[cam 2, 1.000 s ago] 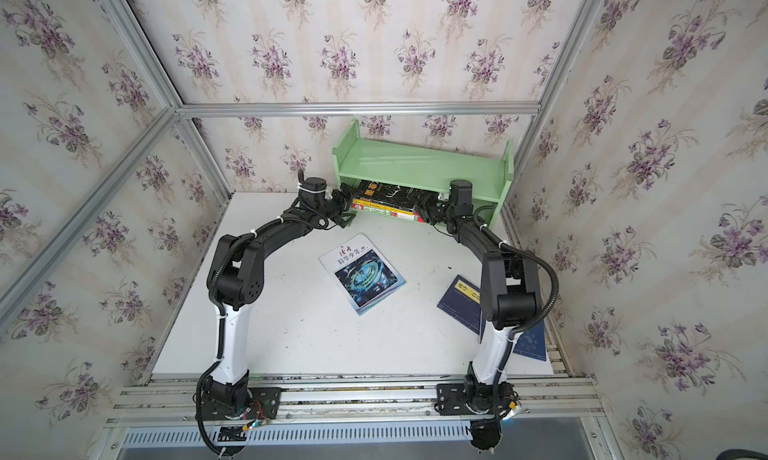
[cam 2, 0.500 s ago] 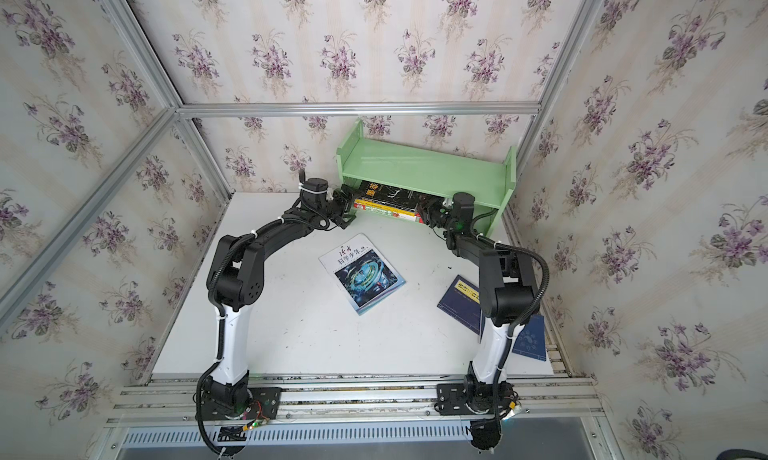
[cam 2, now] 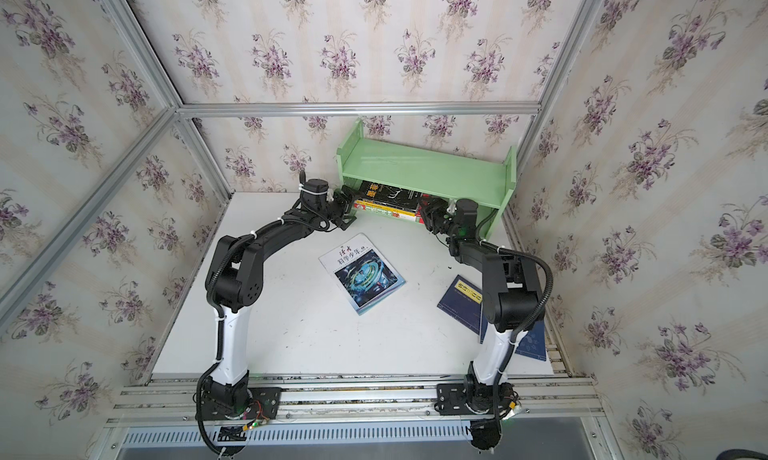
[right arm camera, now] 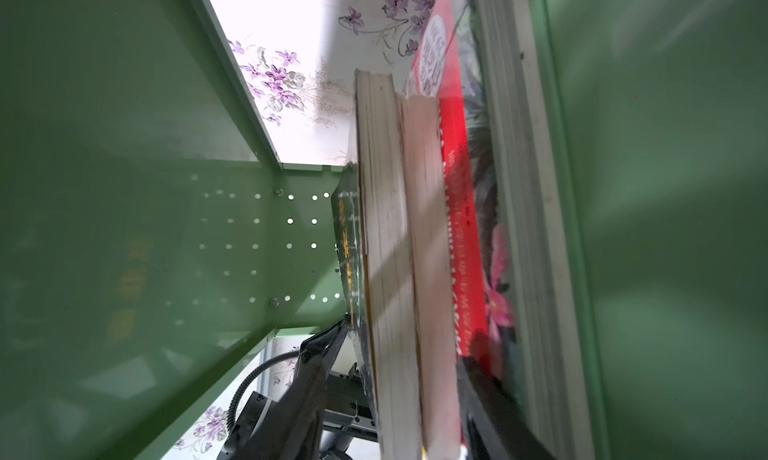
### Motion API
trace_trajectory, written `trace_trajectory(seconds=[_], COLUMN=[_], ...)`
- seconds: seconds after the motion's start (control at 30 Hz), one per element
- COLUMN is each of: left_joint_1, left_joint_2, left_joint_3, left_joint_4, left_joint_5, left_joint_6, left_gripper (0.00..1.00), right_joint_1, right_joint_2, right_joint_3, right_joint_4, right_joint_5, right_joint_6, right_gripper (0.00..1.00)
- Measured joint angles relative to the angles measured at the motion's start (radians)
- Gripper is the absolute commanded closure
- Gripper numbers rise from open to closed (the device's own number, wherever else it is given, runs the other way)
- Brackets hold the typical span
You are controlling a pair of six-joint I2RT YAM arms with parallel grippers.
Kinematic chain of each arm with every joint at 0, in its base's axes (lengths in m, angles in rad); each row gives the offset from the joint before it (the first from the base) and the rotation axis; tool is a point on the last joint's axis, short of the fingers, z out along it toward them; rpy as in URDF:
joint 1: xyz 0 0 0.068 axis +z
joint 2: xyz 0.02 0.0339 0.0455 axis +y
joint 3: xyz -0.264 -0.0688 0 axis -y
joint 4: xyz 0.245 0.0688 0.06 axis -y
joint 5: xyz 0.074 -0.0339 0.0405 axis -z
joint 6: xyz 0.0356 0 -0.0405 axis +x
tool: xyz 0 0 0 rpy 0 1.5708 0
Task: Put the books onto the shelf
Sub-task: 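Open both grippers and withdraw them from the shelf toward the magazine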
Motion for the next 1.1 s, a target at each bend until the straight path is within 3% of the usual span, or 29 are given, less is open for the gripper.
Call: trace_trajectory(seconds=[0.37,0.57,0.9,1.1], left_joint_1=[-0.004,-0.003,-0.010,-0.014], left_joint_2=[-0.032,-0.130,-0.341,-0.485], left_joint_3=[-0.019,-0.097,-0.481,-0.659], left_joint_4=[-0.008,0.036,0.114,0.100], left_joint_5=[0.001,0.001,0.025,0.030], left_joint_6=[0.004,0.027,0.040,0.089], left_gripper=[0.00,0.01,0.01,0.01], right_joint_1=[-0.018,-0.018,0.018,0.105], right_joint_2=[-0.082,-0.148,-0.365,-0.504], right_joint_3=[-0.080,-0.152,-0.368,-0.391], right_joint_4=[-0.005,-0.048,-0.128,-0.328], right_joint_5=[-0.003,-0.016,-0.032,-0.003], right_joint_6=[0.017,0.018,-0.003,-0.187], right_gripper=[0.45,0.45,0.43,0.41])
